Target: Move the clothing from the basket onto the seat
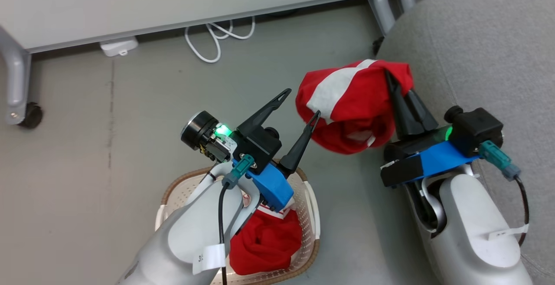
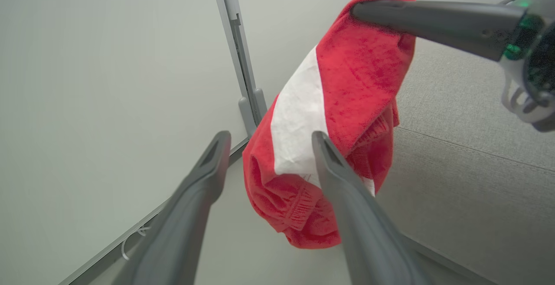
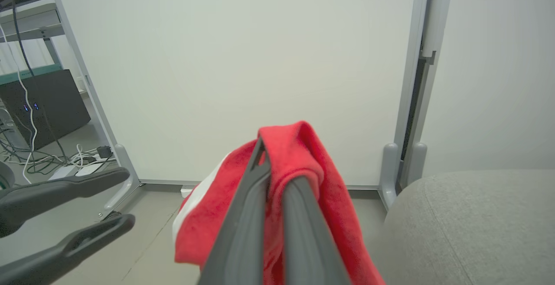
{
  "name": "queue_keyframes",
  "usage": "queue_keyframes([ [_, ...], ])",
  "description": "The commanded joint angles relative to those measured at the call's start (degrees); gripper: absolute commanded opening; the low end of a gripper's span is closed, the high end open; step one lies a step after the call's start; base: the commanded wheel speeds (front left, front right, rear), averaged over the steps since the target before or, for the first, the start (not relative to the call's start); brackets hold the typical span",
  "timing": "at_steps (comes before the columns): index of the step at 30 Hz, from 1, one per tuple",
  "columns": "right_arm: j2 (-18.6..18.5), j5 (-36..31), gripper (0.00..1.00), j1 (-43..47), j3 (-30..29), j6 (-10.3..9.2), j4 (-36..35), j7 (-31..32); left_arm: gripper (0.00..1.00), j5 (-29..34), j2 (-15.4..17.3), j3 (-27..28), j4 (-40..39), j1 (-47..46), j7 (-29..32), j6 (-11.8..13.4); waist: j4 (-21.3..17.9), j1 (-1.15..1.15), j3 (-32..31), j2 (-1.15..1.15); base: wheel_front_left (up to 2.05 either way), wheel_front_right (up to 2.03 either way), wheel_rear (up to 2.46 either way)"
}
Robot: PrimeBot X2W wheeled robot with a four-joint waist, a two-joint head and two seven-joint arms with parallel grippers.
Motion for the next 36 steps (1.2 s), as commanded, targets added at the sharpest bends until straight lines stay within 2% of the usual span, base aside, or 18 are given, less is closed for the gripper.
queue_keyframes([
  [1, 0.0, -0.3, 0.00, -0.7, -0.8, 0.03, -0.7, -0.2, 1.00, 0.3, -0.1, -0.3, -0.1, -0.5, -0.3, -0.3, -1.9, 0.00, 1.4, 0.00, 0.00, 0.00, 0.00],
  [11, 0.0, -0.7, 0.00, 1.9, -7.5, 0.03, -3.0, -0.2, 1.00, 1.3, 0.2, -2.7, 0.1, -1.4, -0.3, -0.7, -7.3, 0.00, 4.2, 0.00, 0.00, 0.00, 0.00],
  [21, 0.0, 0.4, 0.00, 4.0, -10.6, 0.03, -5.5, -0.2, 1.00, 1.5, 0.2, -5.2, 0.8, -1.9, -0.3, -1.1, -12.2, 0.00, 6.2, 0.00, 0.00, 0.00, 0.00],
  [36, 0.0, 0.6, 0.00, 6.6, -13.5, 0.03, -6.6, -0.2, 1.00, 0.9, 0.6, -6.9, 1.1, -2.7, -0.3, -1.2, -14.3, 0.00, 7.0, 0.00, 0.00, 0.00, 0.00],
])
